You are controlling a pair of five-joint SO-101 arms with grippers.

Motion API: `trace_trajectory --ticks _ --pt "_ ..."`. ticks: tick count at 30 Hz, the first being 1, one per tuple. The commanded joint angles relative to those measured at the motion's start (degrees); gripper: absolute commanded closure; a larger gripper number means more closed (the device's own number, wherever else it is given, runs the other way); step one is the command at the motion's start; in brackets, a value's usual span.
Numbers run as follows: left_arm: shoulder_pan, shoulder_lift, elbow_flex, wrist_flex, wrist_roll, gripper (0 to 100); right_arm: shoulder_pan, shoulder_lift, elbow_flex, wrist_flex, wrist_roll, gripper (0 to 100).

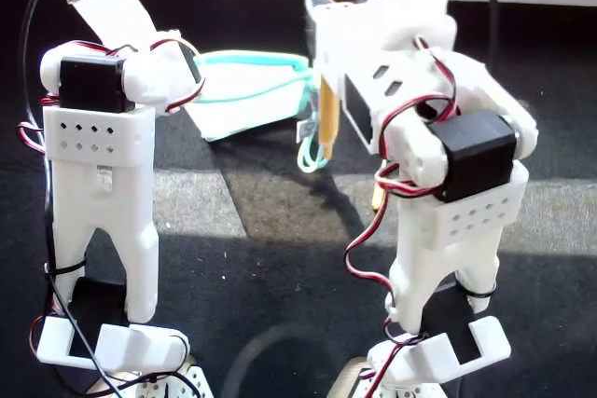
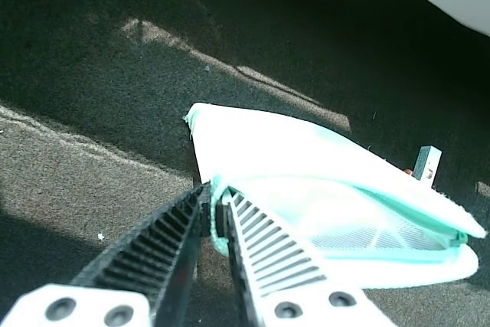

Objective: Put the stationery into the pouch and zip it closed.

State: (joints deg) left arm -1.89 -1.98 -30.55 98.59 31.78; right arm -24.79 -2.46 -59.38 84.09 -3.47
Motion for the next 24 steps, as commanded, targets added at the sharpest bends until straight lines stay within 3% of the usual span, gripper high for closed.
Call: trace_trajectory --ticks 1,15,24 --pt "-0.66 0.13 0.22 0.70 -0.53 99 -1.45 -0.13 0.04 -6.02 -0.53 99.2" --pt "-0.66 0.04 0.31 0.70 -0.44 99 -8.31 11.82 -0.31 -29.41 -0.26 99.2" --pt "-0.66 0.13 0.22 0.70 -0.09 99 -8.13 17.45 -0.22 -30.73 -0.18 99.2"
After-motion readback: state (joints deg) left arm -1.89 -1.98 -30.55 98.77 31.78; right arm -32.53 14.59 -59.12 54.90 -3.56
